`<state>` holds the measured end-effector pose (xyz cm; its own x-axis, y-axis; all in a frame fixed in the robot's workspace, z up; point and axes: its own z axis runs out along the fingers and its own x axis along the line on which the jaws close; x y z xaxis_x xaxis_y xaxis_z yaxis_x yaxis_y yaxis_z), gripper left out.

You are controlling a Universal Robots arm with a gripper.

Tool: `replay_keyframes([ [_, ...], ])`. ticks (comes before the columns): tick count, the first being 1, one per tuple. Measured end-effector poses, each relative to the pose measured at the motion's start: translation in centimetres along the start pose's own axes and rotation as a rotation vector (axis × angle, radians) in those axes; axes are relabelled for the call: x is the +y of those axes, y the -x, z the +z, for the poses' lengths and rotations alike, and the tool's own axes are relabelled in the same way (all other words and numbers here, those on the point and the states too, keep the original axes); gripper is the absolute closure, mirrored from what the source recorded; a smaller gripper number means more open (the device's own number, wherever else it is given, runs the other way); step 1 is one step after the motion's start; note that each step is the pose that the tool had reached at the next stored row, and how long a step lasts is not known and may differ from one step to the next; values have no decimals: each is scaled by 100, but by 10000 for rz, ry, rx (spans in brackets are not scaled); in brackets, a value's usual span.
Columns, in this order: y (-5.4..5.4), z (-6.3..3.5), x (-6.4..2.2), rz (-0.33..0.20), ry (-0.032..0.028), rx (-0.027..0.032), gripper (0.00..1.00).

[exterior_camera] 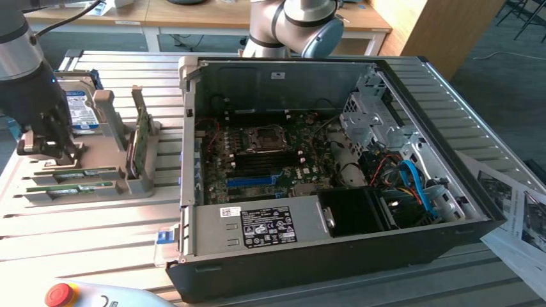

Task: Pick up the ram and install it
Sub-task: 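Pick up the ram and move it above insertion slot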

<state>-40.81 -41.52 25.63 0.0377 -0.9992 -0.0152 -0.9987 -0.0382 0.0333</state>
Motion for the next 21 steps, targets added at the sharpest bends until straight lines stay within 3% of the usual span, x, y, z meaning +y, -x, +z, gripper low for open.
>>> replay_keyframes([
  [21,-2,135,-5,0,0,0,70],
])
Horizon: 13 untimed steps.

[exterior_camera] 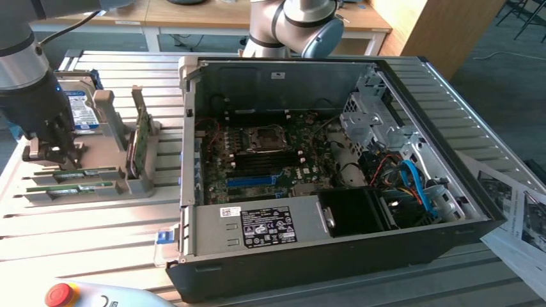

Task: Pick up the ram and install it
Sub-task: 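Pick up the ram and move it above insertion slot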

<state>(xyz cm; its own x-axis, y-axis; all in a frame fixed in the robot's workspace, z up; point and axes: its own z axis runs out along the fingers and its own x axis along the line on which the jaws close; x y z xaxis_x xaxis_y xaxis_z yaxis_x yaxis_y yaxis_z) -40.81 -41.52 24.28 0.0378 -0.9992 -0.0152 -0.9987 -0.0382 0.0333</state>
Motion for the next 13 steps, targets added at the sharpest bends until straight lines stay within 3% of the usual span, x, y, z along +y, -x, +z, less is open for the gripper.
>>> replay_keyframes([
  [13,0,38,-1,0,0,0,70],
])
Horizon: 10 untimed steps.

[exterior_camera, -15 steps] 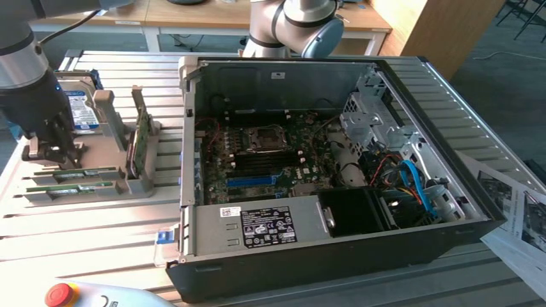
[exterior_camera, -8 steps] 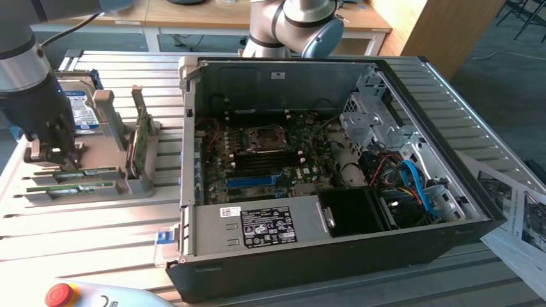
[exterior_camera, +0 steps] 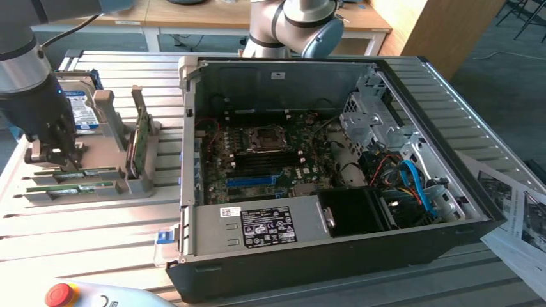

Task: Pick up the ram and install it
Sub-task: 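Pick up the ram and move it above insertion slot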

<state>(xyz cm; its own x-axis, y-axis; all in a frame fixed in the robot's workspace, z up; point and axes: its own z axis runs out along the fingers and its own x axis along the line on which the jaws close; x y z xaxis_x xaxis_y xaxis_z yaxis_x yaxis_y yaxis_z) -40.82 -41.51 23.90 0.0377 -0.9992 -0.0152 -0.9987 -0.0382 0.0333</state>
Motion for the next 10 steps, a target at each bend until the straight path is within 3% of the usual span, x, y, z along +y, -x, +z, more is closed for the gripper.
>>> replay_keyframes([
  [10,-1,35,-1,-1,0,0,70],
])
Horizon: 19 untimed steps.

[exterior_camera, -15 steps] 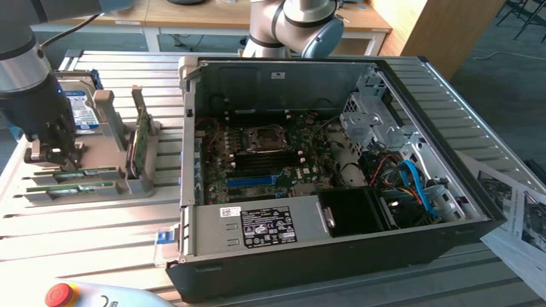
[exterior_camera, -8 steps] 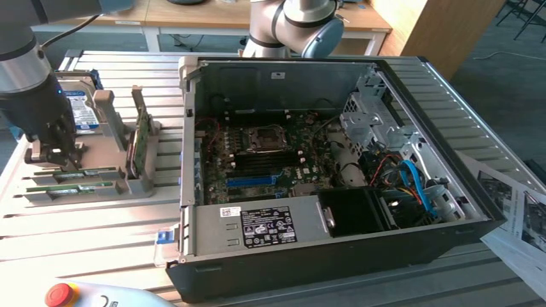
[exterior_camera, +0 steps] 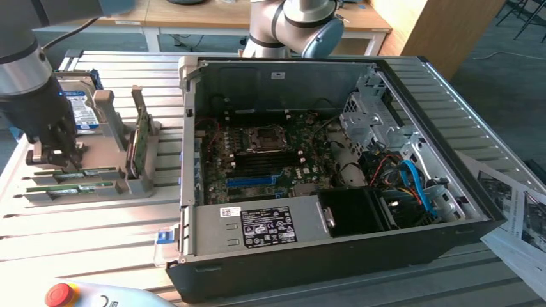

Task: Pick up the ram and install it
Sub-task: 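Pick up the ram and move it above insertion slot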

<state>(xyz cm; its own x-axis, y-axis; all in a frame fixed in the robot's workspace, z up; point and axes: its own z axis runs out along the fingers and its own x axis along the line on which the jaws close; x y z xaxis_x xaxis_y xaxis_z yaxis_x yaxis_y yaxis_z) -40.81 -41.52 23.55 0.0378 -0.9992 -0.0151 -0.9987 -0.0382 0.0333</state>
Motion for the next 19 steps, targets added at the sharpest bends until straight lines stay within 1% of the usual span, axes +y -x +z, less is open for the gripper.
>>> replay_keyframes([
  [8,0,10,0,0,-1,-1,70],
  [19,-1,55,-2,0,0,0,70],
])
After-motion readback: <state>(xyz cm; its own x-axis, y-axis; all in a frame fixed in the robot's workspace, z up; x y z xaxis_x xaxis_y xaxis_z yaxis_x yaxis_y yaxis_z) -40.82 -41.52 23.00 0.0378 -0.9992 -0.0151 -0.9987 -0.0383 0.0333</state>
